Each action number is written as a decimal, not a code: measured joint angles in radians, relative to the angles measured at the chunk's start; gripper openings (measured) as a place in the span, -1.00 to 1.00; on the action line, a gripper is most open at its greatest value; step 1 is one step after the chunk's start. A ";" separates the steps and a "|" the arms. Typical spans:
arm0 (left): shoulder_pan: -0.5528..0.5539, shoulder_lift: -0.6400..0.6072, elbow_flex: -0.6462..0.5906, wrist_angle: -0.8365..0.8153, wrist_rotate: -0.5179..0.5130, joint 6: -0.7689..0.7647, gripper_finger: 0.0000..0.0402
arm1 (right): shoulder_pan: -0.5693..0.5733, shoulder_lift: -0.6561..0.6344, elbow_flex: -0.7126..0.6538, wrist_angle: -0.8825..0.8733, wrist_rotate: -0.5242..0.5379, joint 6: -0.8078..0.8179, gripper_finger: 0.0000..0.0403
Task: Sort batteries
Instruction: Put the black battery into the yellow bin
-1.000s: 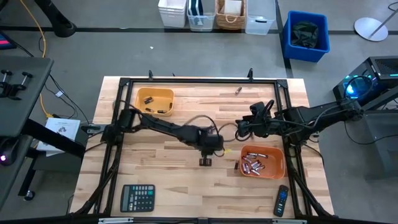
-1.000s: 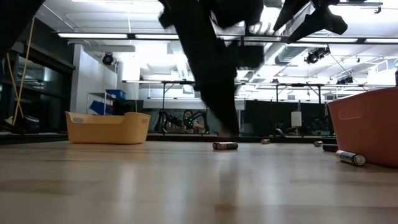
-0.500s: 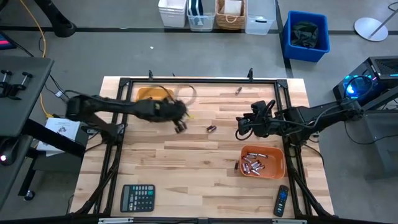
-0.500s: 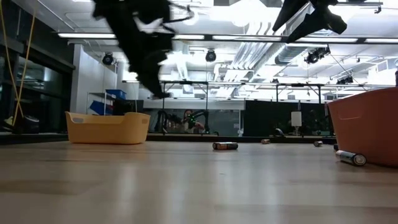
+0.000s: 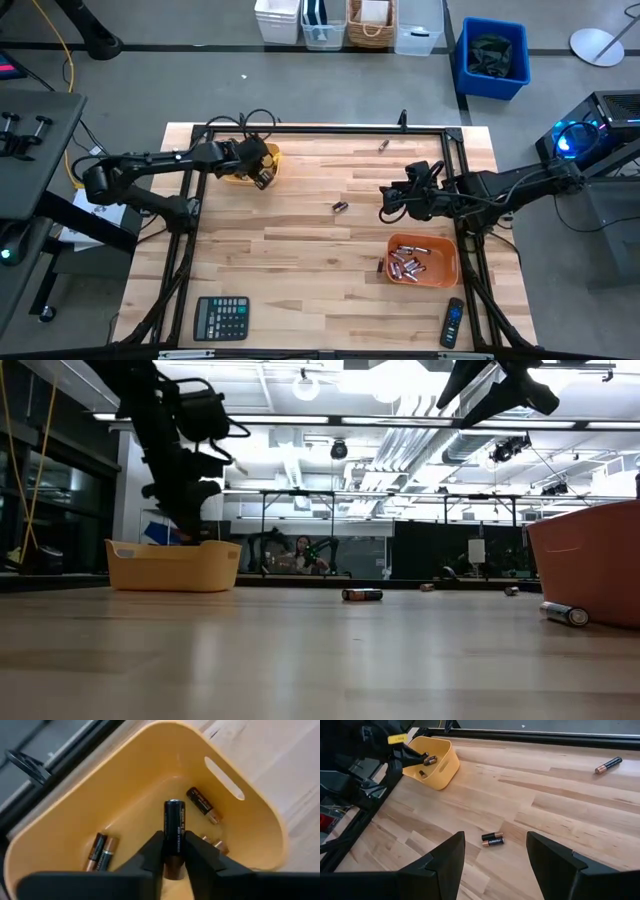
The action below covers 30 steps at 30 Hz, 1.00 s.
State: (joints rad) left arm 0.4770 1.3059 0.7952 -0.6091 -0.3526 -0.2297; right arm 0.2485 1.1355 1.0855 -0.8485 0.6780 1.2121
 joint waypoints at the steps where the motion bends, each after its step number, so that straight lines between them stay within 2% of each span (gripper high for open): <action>1: 0.009 0.000 0.000 0.002 0.015 0.002 -0.61 | 0.000 0.000 0.000 0.000 -0.001 0.003 0.03; 6: 0.023 0.000 0.006 0.045 0.108 0.022 -0.06 | 0.000 0.000 0.000 0.001 -0.016 0.013 0.03; 8: 0.022 0.000 0.016 0.062 0.141 0.023 0.09 | 0.000 0.000 0.000 0.001 -0.016 0.022 0.03; 11: 0.013 0.000 0.038 0.068 0.144 0.023 0.22 | 0.000 0.000 0.000 0.003 -0.016 0.022 0.03; 18: -0.030 0.000 0.133 0.113 0.176 0.022 0.26 | 0.000 0.000 0.000 0.019 -0.023 0.022 0.03; 24: -0.090 0.001 0.183 0.252 0.175 0.022 0.27 | 0.000 0.000 0.000 0.023 -0.031 0.022 0.03; 30: -0.194 0.069 0.207 0.278 0.175 0.004 0.27 | -0.003 0.000 0.000 0.023 -0.030 0.019 0.03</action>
State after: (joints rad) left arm 0.2827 1.3747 1.0026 -0.3315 -0.1777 -0.2258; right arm 0.2453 1.1353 1.0855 -0.8253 0.6476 1.2311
